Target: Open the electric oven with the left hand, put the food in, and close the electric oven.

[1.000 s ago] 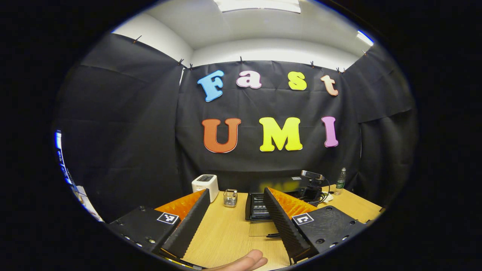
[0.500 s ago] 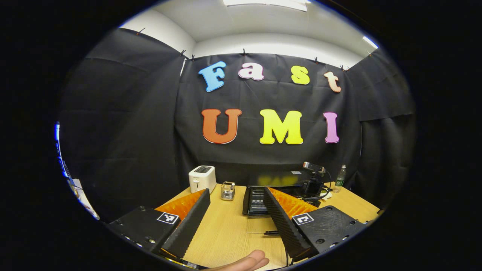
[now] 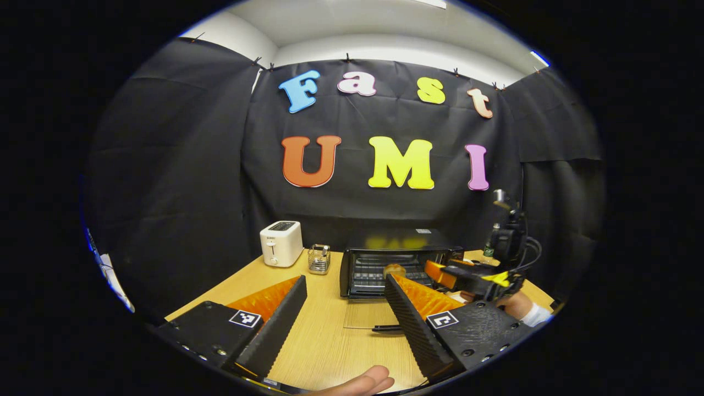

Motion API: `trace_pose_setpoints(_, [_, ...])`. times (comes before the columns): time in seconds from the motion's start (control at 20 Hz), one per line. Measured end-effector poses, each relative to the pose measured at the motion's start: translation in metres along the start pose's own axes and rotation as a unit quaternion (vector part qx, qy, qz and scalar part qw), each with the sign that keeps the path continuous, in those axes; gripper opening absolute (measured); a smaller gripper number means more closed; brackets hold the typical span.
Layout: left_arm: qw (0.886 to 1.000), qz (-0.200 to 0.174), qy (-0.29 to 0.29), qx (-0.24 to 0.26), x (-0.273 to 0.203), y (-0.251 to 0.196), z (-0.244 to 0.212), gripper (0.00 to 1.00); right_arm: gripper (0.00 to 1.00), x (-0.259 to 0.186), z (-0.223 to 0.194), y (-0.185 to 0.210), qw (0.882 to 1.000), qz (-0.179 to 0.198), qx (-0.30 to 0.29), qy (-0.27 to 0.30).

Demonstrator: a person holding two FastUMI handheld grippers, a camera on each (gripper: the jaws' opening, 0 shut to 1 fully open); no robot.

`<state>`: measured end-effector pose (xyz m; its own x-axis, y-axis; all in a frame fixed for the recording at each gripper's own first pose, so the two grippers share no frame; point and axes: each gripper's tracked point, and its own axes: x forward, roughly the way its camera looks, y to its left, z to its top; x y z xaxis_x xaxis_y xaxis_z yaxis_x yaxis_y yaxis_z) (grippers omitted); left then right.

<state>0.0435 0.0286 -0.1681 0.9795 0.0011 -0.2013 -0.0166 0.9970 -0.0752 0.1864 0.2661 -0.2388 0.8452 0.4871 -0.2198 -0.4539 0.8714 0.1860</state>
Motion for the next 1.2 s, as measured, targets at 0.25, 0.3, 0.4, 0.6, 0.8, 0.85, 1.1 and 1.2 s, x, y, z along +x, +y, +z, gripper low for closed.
trace_pose_setpoints(0.25, [0.998,-0.027,0.054,0.005,0.028,-0.037,-0.041,0.94,0.94,-0.096,0.068,-0.042,0.992,-0.071,-0.065,-0.081])
trace_pose_setpoints(0.3, [0.997,-0.031,0.067,0.007,0.033,-0.045,-0.049,0.94,0.94,-0.113,0.08,-0.053,0.99,-0.088,-0.067,-0.092])
trace_pose_setpoints(0.4, [0.994,-0.042,0.096,0.014,0.045,-0.061,-0.069,0.94,0.98,-0.148,0.1,-0.07,0.986,-0.113,-0.067,-0.104])
trace_pose_setpoints(0.6, [0.985,-0.053,0.162,0.029,0.067,-0.085,-0.125,0.94,0.94,-0.198,0.131,-0.098,0.982,-0.143,-0.043,-0.119])
trace_pose_setpoints(0.8, [0.972,-0.063,0.222,0.037,0.081,-0.107,-0.178,0.94,0.94,-0.232,0.158,-0.118,0.978,-0.151,-0.044,-0.136])
trace_pose_setpoints(0.85, [0.968,-0.065,0.241,0.034,0.083,-0.111,-0.189,0.94,0.93,-0.239,0.165,-0.121,0.976,-0.154,-0.05,-0.143])
trace_pose_setpoints(1.1, [0.957,-0.051,0.285,0.034,0.091,-0.114,-0.217,0.96,0.94,-0.267,0.181,-0.133,0.97,-0.165,-0.059,-0.171])
trace_pose_setpoints(1.2, [0.955,-0.05,0.292,0.032,0.095,-0.117,-0.22,0.96,0.94,-0.273,0.185,-0.134,0.969,-0.162,-0.054,-0.179])
